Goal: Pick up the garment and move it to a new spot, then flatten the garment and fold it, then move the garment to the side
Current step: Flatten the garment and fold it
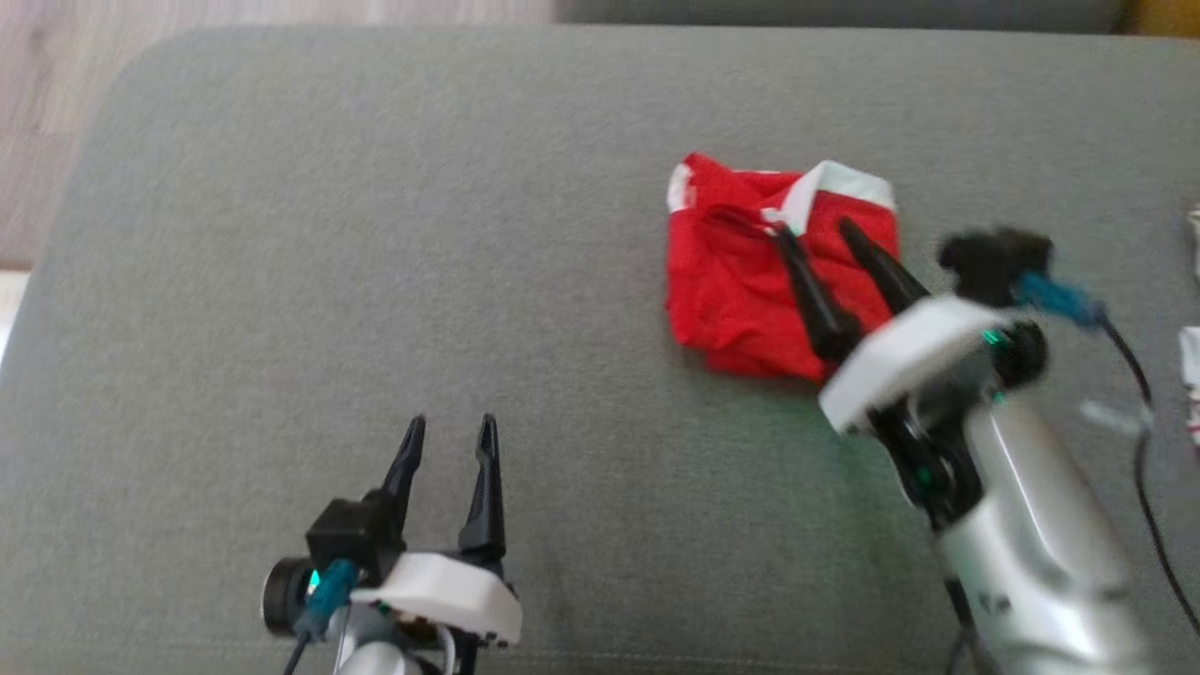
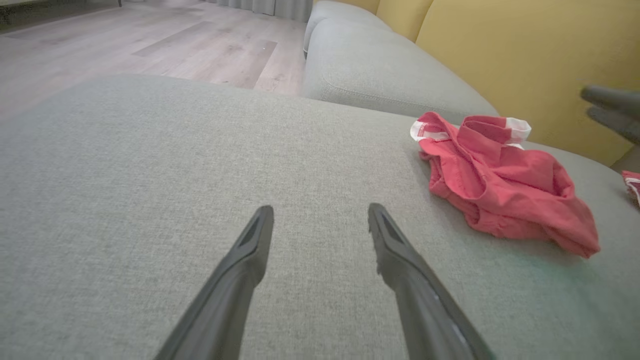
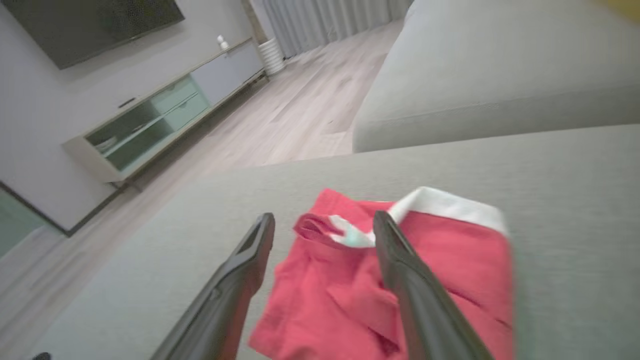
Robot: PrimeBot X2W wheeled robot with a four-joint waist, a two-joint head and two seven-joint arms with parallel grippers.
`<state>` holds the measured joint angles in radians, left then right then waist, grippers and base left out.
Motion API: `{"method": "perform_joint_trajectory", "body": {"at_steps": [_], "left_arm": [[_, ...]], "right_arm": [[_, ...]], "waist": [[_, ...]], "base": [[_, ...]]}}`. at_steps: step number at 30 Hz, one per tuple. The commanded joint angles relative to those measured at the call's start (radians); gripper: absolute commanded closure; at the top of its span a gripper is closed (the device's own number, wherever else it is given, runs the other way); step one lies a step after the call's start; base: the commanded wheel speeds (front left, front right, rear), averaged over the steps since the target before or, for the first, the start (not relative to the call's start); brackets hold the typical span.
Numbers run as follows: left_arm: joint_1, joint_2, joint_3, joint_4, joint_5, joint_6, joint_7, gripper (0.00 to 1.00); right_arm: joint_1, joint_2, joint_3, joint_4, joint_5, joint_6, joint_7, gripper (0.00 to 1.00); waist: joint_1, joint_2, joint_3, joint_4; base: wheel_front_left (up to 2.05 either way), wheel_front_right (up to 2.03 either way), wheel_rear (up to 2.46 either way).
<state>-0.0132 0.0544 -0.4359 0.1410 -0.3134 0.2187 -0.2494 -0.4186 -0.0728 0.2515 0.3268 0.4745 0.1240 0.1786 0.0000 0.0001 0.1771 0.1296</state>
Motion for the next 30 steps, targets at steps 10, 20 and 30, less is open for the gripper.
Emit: {"method": "perform_joint_trajectory", "body": {"at_steps": [10,20,30], "left_arm": [[0.05,-0.004,0.106,-0.056,0.044,-0.025,-0.012,0.0],[0.136,-0.004,0.162,-0.05,0.085,-0.058,-0.012,0.0],[0.17,-0.004,0.187,-0.06,0.104,-0.077,-0.012,0.0]], "right_arm": [[0.271,-0.051,-0.155,-0.214,-0.234,0.007,-0.178,0.0],[0.444,-0.028,-0.273,-0.168,-0.356,0.007,-0.32,0.0],[0.46,0.006,-0.287,-0.12,-0.359,0.007,-0.347,0.05]], "waist": [[0.0,-0.0001,-0.093,-0.074],[0.0,-0.0001,-0.185,-0.071],[0.0,-0.0001,-0.204,-0.054]], "base": [[0.0,0.0,0.0],[0.0,0.0,0.0],[0.0,0.0,0.0]]}}
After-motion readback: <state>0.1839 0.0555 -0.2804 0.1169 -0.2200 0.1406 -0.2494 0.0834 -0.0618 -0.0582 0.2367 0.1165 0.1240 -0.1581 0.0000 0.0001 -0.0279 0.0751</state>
